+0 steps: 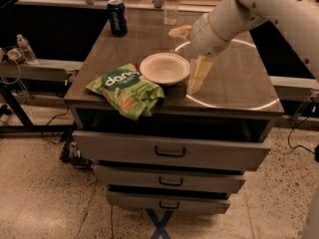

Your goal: Move paper bowl near green rice chip bag

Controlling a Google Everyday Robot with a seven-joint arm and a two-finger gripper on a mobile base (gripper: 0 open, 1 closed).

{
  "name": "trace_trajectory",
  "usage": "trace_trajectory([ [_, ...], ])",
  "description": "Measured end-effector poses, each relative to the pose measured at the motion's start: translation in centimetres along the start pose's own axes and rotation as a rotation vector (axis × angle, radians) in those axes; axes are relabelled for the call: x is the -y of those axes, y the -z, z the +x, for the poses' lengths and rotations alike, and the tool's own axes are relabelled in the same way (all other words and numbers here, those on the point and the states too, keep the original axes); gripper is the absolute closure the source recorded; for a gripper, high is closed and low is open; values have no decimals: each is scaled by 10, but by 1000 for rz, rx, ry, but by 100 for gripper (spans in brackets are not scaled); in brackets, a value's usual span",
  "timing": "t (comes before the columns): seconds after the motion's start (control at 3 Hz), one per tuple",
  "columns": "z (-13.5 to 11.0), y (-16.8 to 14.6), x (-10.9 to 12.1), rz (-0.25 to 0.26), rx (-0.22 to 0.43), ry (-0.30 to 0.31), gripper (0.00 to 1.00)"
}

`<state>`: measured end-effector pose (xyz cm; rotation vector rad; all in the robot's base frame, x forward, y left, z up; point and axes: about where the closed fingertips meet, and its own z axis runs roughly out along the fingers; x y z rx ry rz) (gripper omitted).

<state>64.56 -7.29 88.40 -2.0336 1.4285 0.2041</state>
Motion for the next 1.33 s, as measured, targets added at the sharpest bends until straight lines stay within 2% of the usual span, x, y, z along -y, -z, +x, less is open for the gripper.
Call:
trace_trajectory([
  [0.33, 40, 47, 21, 137, -89, -125, 0],
  [0.67, 87, 129, 41, 361, -198, -302, 0],
  [1.0, 120, 213, 57, 614, -275, -466, 0],
  [1.33, 120, 217, 68, 668, -244, -533, 0],
])
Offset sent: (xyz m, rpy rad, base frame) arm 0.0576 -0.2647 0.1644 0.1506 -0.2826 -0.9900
